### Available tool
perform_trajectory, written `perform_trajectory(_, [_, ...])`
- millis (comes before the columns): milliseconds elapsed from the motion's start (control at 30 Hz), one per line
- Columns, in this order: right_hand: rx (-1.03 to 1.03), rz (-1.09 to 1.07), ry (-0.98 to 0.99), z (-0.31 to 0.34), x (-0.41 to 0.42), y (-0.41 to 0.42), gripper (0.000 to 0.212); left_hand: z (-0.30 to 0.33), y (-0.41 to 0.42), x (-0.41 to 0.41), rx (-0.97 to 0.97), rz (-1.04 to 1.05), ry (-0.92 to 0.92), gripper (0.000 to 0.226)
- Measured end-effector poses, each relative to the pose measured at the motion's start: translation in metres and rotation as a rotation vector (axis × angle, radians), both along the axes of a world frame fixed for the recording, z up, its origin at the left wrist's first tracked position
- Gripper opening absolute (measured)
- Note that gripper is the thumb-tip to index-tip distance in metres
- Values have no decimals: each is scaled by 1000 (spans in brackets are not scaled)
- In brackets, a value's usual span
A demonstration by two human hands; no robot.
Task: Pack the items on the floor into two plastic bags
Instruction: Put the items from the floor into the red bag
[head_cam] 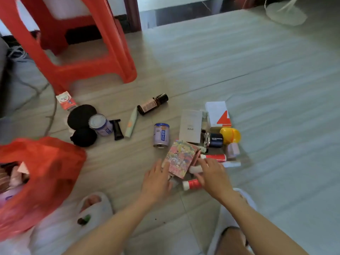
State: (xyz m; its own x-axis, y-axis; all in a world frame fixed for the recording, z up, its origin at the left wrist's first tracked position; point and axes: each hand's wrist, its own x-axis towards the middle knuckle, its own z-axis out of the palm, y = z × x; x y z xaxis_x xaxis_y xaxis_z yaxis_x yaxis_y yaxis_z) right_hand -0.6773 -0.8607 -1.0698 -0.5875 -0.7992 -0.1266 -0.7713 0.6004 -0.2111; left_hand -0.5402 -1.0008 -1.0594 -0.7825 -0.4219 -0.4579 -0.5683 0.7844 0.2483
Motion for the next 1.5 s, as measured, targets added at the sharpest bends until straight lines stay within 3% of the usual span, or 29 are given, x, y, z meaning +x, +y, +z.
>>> perform_trajectory(167, [159,175,-24,-53,4,19,79,-36,3,-24,46,94,33,77])
perform_trajectory(300, [159,150,-8,-75,-1,10,87,-58,2,-45,53,112,91,87])
perform_trajectory(533, [44,227,129,-99,-7,10,72,-73,2,-46,54,170,-26,110])
perform_trajectory(633, [-13,256,155,-102,-6,11,65,-70,1,-45,103,217,17,108])
perform_trajectory(967, [73,186,150,-94,-5,2,56,-59,-15,-19,168,308,24,113])
perform_trajectory(1067, [98,184,136,-79,-6,-3,55,-45,-22,-16,156,248,-45,112])
perform_trajectory(1300, [80,163,140,-13,-20,-26,57,30,-56,-14,-92,-76,-88,98])
perform_trajectory(1500, [-36,158,178,71,-20,-71,68,125,-100,-2,-179,32,7,96])
